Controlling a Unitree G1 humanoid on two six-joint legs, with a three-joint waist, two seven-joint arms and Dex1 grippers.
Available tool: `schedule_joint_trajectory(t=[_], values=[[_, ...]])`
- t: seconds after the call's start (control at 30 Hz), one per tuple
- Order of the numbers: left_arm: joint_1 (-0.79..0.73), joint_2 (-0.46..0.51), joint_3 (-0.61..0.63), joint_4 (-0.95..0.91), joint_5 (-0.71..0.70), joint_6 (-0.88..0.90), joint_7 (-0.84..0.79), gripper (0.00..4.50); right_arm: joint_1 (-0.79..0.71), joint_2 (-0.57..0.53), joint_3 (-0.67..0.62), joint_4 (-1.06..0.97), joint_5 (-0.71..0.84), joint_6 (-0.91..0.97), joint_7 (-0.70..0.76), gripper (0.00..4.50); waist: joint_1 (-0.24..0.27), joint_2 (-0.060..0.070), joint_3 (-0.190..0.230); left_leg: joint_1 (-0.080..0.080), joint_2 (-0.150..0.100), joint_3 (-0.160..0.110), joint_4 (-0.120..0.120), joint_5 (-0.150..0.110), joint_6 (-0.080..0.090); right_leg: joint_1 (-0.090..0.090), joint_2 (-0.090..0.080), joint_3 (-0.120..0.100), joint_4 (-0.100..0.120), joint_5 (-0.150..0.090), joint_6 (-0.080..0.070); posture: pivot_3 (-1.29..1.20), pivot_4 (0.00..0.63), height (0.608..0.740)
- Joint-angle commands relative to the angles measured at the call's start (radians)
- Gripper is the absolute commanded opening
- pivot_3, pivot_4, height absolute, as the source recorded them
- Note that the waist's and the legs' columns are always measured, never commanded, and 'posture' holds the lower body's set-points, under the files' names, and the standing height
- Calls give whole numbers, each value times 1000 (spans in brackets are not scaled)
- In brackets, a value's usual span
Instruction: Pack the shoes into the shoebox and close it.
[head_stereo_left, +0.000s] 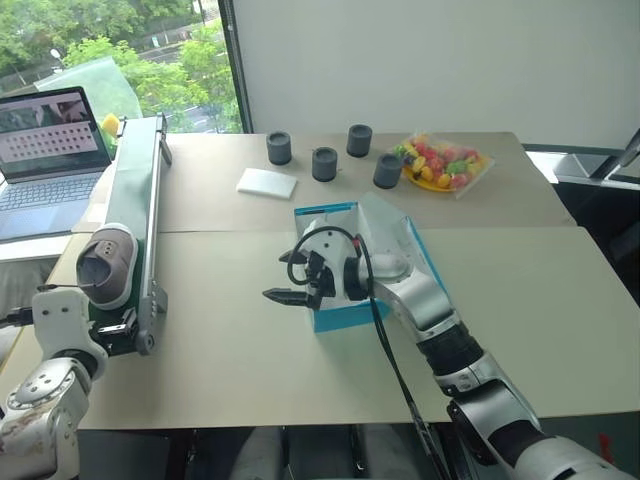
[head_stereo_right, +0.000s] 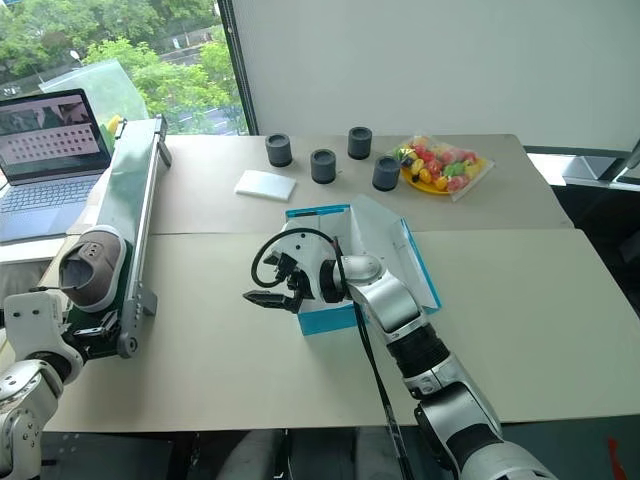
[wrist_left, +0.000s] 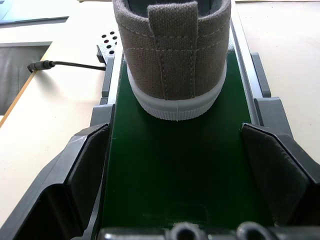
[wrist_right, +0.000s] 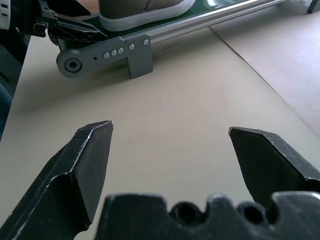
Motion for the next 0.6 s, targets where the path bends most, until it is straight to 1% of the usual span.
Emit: schedule_joint_trajectory(t=[0.03,0.27,0.33,0.37,0.53,0.6], values=[[-9,9,-13,-7,12,10,6,4500,-21,7,-31,-33,14,-7,-8,4405,0,0,0,0,0,0,0,0,0,0,0,0,0,0,0,0,150,739],[-25,-4,-26,-18,3,14,0,4500,-24,11,-38,-30,16,-7,-13,4405,1,0,0,-1,0,0,0,0,0,0,0,0,0,0,0,0,150,739],[-26,-7,-27,-19,3,12,0,3968,-22,12,-40,-31,15,-6,-13,4500,1,0,0,-1,0,0,0,0,0,0,0,0,0,0,0,0,150,739],[-27,-8,-27,-18,2,11,0,3857,-22,12,-41,-32,15,-5,-13,4500,1,0,0,-1,0,0,0,0,0,0,0,0,0,0,0,0,150,739],[-33,-16,-32,-14,0,0,-6,1867,-24,11,-45,-28,12,-7,-19,4500,-1,0,0,-1,0,0,0,0,0,-1,0,0,0,0,0,0,150,739],[-35,-17,-34,-14,1,-2,-7,1225,-26,11,-47,-24,12,-8,-21,4500,0,0,0,-1,0,0,0,0,0,0,0,0,0,0,0,0,150,739]])
